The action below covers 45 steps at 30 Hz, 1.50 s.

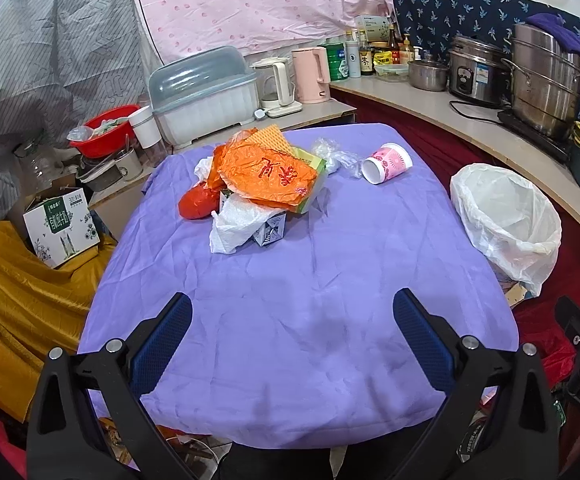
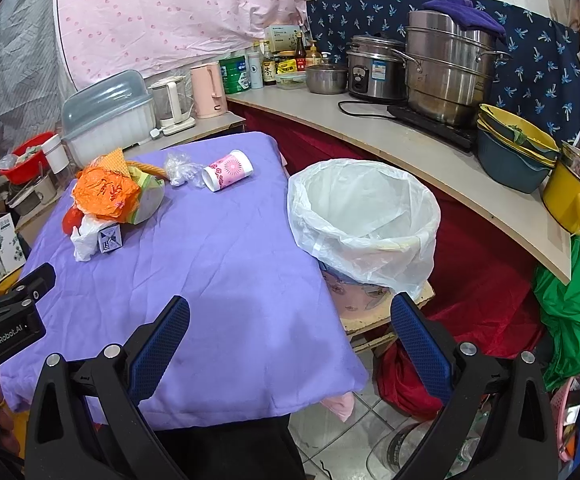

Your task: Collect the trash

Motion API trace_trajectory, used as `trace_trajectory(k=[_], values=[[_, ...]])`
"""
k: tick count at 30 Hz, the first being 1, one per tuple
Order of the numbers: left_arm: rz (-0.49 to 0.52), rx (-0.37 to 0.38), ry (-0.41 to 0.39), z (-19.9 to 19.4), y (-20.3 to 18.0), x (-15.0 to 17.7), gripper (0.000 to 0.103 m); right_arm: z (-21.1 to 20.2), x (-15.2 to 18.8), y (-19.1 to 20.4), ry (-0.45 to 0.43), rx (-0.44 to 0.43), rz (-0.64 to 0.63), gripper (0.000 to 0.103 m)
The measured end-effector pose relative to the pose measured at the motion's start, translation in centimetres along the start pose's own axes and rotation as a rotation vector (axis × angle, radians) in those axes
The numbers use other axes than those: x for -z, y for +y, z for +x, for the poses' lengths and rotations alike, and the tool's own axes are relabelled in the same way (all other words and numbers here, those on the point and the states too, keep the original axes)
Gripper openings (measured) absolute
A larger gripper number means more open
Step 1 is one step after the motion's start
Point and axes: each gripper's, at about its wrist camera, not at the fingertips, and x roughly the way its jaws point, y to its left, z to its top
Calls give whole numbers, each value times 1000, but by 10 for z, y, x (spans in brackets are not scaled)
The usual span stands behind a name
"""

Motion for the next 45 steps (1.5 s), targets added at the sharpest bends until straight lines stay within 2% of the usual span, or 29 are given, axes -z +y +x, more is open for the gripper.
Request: trace_trajectory(k=[19,45], values=[[58,26,-18,-10,-27,-1,96,-9,3,-27,-6,15,43,96],[64,33,-12,-7,-32,-8,96,-5,-1,-27,-6,13,41,96]])
